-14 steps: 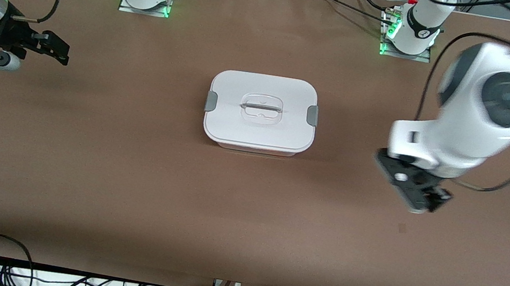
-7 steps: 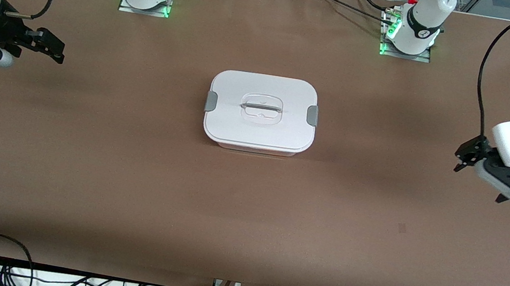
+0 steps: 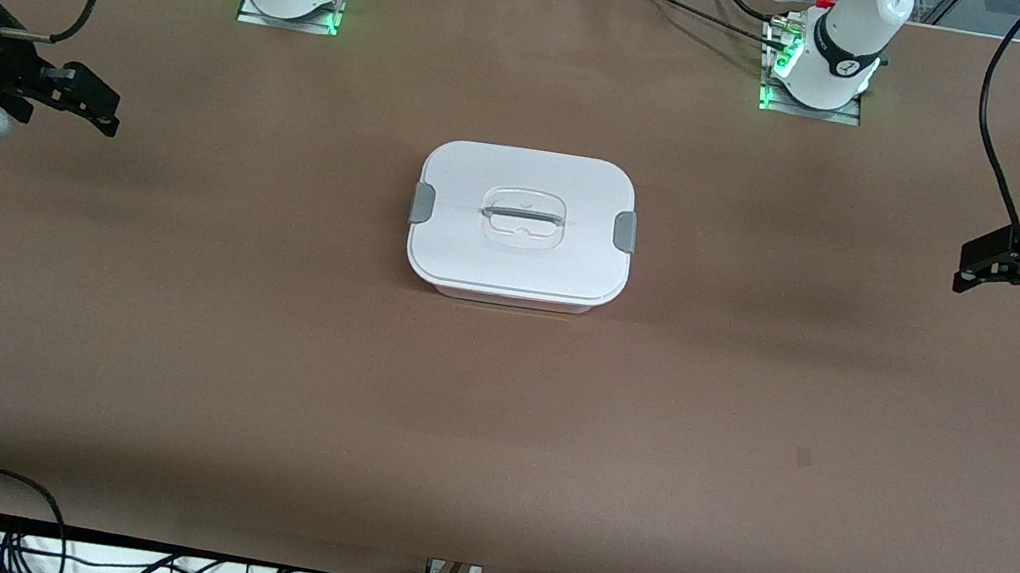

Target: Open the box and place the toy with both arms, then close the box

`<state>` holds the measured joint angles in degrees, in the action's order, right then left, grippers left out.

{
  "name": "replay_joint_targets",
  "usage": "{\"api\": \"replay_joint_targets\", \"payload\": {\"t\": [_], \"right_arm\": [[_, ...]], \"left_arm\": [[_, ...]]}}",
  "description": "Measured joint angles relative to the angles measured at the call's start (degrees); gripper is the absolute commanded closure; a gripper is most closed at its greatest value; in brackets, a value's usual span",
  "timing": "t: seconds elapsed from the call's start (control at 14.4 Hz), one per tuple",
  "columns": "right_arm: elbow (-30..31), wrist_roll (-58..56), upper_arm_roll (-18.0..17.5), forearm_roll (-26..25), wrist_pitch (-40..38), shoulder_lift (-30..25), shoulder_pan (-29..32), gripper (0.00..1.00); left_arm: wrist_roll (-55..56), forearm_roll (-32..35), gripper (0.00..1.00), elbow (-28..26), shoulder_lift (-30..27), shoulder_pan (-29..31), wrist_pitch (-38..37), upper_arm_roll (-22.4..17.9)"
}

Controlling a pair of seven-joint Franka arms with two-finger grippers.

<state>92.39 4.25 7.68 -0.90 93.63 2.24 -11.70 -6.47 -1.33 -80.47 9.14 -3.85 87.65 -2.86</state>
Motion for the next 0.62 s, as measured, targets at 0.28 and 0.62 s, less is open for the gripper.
{"api": "replay_joint_targets", "payload": {"t": [0.28, 0.62], "right_arm": [[0.00, 0.00, 0.01, 0.00, 1.32, 0.17, 0.13, 0.00], [0.00, 0.00, -0.14, 0.01, 1.66, 0.17, 0.06, 0.00]], "left_arm": [[3.07, -1.18, 0.00, -1.14, -0.51, 1.11, -1.43, 0.02], [4.69, -1.19, 0.00, -1.15, -0.20, 2.62, -3.31, 0.10]]}}
